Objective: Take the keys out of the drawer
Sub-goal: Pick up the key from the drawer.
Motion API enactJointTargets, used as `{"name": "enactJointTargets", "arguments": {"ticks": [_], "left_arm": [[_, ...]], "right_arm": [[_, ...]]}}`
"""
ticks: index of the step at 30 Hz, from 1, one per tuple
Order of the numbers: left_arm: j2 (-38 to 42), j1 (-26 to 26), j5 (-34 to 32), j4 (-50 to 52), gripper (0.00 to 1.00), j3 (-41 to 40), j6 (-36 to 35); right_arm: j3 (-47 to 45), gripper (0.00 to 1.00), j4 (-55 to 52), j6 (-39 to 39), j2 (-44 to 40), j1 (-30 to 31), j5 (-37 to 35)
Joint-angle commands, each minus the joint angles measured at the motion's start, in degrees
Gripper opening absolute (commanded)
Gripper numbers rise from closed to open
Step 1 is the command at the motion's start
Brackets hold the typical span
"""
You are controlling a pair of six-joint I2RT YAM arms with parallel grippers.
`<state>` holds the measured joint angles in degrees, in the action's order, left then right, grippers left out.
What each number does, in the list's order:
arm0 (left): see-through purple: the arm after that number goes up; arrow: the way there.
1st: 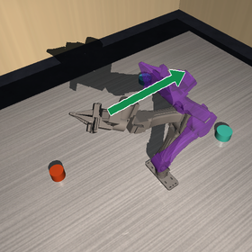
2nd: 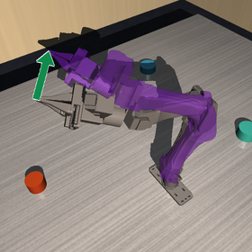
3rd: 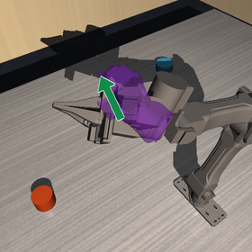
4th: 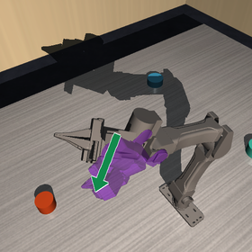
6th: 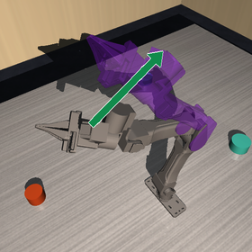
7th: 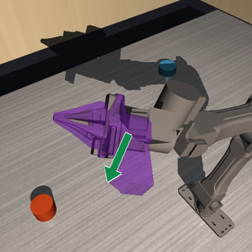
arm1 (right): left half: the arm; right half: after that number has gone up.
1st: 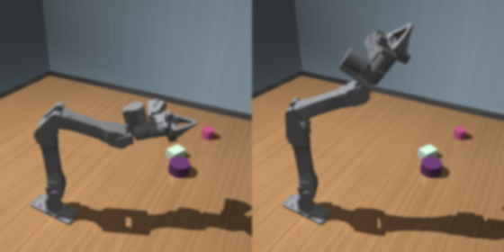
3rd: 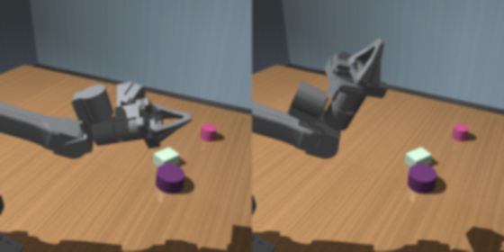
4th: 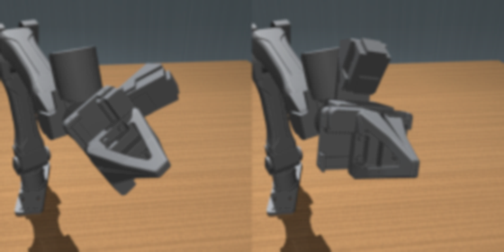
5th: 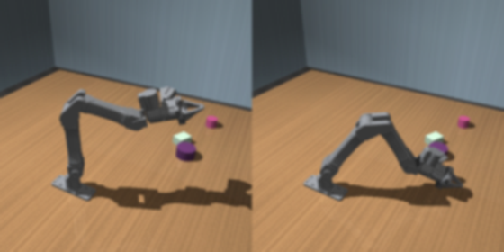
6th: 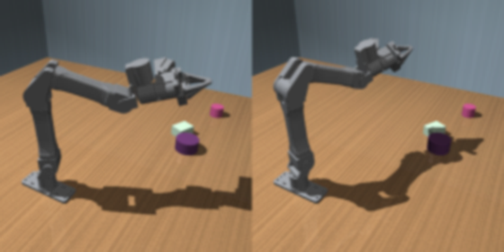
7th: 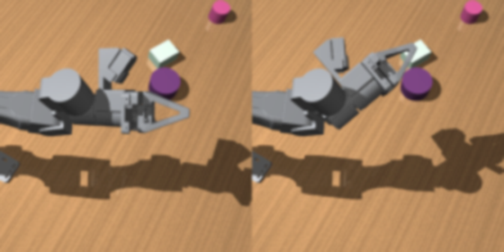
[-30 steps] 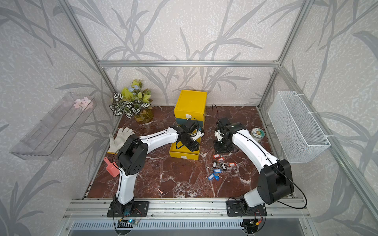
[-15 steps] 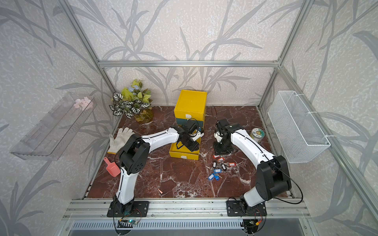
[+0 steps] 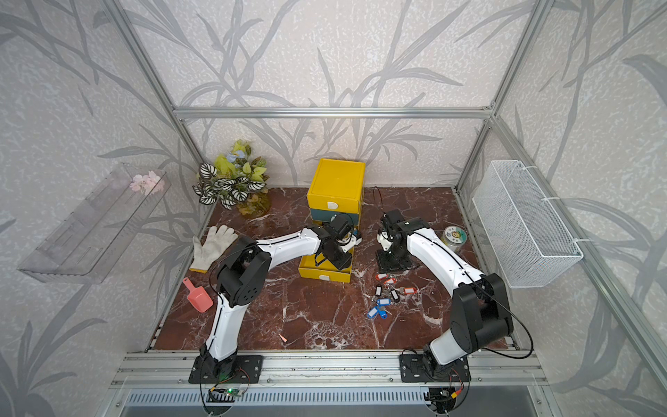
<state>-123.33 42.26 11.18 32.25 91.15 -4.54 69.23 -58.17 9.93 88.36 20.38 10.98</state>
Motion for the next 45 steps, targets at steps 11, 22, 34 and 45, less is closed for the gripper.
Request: {"name": "enactJointTargets", "arguments": {"ticks": [11,22,34,45], "left_arm": [[1.44,0.14,-8.92,0.67,0.20,0.36,1.28],[2.81,-0.13,-8.54,0.62,0.05,-0.47,1.27],[9.84,-0.82,-11.50,-0.07,0.00,-1.47,-1.65],[20.18,-0.78,-6.33,-2.42,0.00,-4.38,-3.71]], "right_arm": [[0.82,0.36,-0.16,-0.71,-0.47,-0.32,-0.17],[0.91,0.36,0.08,-0.53,0.04,-0.34,0.71],[4.84,0.36,1.16,0.06,-0.03,-0.30,0.62],[6.54,0.36,8.14,1.52,-4.26,-0.51,-1.40]]}}
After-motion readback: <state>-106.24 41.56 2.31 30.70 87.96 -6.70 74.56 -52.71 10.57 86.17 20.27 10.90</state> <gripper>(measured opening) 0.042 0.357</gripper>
